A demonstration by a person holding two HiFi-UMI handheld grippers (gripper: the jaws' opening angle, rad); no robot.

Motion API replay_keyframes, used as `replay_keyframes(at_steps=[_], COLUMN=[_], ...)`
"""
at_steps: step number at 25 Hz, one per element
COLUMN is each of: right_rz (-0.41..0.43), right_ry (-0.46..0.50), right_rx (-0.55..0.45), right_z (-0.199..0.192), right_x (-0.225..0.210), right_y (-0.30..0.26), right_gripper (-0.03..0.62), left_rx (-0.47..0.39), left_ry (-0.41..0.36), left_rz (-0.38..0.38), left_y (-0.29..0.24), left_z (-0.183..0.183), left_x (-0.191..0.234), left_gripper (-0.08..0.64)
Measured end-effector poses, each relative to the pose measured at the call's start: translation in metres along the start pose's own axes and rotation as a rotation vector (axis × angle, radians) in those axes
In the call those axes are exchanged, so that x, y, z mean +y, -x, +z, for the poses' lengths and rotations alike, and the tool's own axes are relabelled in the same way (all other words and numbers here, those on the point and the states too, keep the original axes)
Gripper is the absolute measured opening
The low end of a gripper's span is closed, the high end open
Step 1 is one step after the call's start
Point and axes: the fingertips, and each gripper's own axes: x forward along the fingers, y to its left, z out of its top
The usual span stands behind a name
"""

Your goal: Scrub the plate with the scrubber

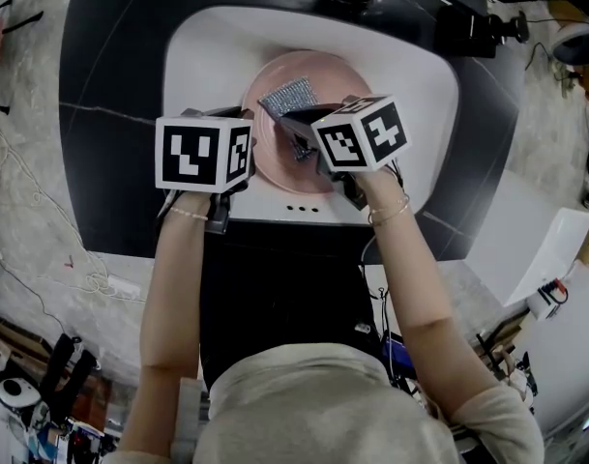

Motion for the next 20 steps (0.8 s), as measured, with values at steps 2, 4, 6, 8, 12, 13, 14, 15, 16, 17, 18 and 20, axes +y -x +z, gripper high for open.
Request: replay_keyframes(at_steps=[2, 4, 6, 8, 12, 13, 14, 15, 16, 17, 18, 20], right_rz=[-0.009, -0.021, -0.042, -0.074, -0.099, -0.107, -0.117, -0.128, -0.138, -0.147, -0.153, -0.161], right_ry=[-0.009, -0.024, -0.034, -0.029, -0.045, -0.056, -0.067, -0.076, -0.085, -0.092, -0.099, -0.114], right_rx=[-0.01, -0.023, -0.029, -0.019, -0.026, -0.031, -0.037, -0.043, -0.049, -0.053, -0.056, -0.059], right_z=[0.002, 0.004, 0.004, 0.002, 0.0, 0.0, 0.0, 0.0, -0.001, -0.002, -0.003, -0.005], right_x=[-0.004, -0.009, -0.016, -0.023, -0.028, -0.03, -0.032, -0.035, -0.038, -0.041, -0.044, -0.048], right_y=[0.0, 0.0, 0.0, 0.001, 0.006, 0.007, 0.009, 0.011, 0.014, 0.016, 0.018, 0.022], right_gripper=[0.035, 0.035, 0.034, 0.034, 0.034, 0.034, 0.034, 0.034, 0.034, 0.034, 0.034, 0.034], left_rx=[0.005, 0.013, 0.016, -0.009, -0.04, -0.033, -0.026, -0.02, -0.015, -0.01, -0.006, -0.001], left_ry=[-0.003, -0.007, -0.012, -0.004, -0.002, -0.01, -0.015, -0.017, -0.017, -0.017, -0.017, -0.017], left_rz=[0.002, 0.008, 0.006, -0.034, -0.075, -0.069, -0.066, -0.062, -0.057, -0.054, -0.053, -0.054], left_y=[0.0, -0.001, 0.0, 0.002, 0.002, 0.001, 0.0, 0.0, -0.001, -0.001, -0.001, -0.002], left_z=[-0.001, -0.002, -0.003, 0.001, 0.015, 0.014, 0.013, 0.012, 0.01, 0.009, 0.008, 0.006], left_x=[0.001, 0.002, 0.001, -0.006, -0.017, -0.017, -0.016, -0.015, -0.014, -0.013, -0.013, -0.013], left_gripper=[0.05, 0.048, 0.043, 0.021, 0.02, 0.021, 0.02, 0.021, 0.02, 0.02, 0.02, 0.02])
